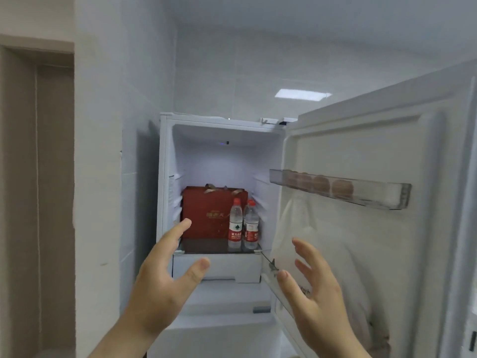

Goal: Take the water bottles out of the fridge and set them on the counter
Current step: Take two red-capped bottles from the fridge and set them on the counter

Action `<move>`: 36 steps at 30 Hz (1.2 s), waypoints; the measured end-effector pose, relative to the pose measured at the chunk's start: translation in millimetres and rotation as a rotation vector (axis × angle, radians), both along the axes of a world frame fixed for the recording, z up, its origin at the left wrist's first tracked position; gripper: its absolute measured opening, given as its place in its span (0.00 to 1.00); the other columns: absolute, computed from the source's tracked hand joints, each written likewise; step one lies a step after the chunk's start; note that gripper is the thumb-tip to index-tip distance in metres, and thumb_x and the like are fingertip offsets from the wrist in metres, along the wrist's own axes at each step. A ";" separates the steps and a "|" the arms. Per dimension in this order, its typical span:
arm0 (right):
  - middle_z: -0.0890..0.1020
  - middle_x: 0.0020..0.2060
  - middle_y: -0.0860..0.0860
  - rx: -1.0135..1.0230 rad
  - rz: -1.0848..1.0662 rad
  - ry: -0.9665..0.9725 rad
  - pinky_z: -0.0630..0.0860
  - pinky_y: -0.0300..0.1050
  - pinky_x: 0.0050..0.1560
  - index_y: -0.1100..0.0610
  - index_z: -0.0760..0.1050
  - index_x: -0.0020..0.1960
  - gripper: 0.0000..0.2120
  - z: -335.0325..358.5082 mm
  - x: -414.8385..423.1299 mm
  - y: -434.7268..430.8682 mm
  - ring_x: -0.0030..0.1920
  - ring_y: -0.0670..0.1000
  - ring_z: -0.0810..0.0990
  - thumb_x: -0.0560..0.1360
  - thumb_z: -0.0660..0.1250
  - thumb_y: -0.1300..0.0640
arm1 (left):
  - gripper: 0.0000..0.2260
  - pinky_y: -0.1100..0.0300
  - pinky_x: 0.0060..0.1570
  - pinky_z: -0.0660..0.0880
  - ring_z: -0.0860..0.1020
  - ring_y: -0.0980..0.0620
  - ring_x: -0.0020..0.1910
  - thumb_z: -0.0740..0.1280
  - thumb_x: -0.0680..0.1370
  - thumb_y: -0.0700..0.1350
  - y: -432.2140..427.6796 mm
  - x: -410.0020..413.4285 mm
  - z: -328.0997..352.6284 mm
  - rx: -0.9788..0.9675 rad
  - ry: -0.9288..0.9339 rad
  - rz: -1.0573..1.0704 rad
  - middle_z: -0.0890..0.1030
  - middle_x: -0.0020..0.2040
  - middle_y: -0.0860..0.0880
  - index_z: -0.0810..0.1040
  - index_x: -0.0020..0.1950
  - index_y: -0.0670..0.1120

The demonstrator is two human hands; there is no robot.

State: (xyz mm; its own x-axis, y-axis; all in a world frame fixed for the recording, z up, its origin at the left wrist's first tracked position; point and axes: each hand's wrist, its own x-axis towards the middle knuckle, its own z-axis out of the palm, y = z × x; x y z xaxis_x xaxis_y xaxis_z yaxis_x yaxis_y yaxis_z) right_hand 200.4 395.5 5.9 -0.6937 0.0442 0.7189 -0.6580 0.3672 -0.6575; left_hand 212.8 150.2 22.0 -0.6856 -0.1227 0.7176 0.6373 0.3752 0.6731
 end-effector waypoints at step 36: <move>0.72 0.56 0.39 -0.221 -0.352 -0.356 0.70 0.24 0.47 0.48 0.63 0.73 0.27 -16.9 -427.3 -94.2 0.53 0.37 0.73 0.77 0.68 0.53 | 0.37 0.52 0.69 0.66 0.66 0.50 0.73 0.74 0.72 0.53 4.1 -505.0 -65.0 0.039 -0.438 -0.044 0.66 0.76 0.49 0.61 0.77 0.49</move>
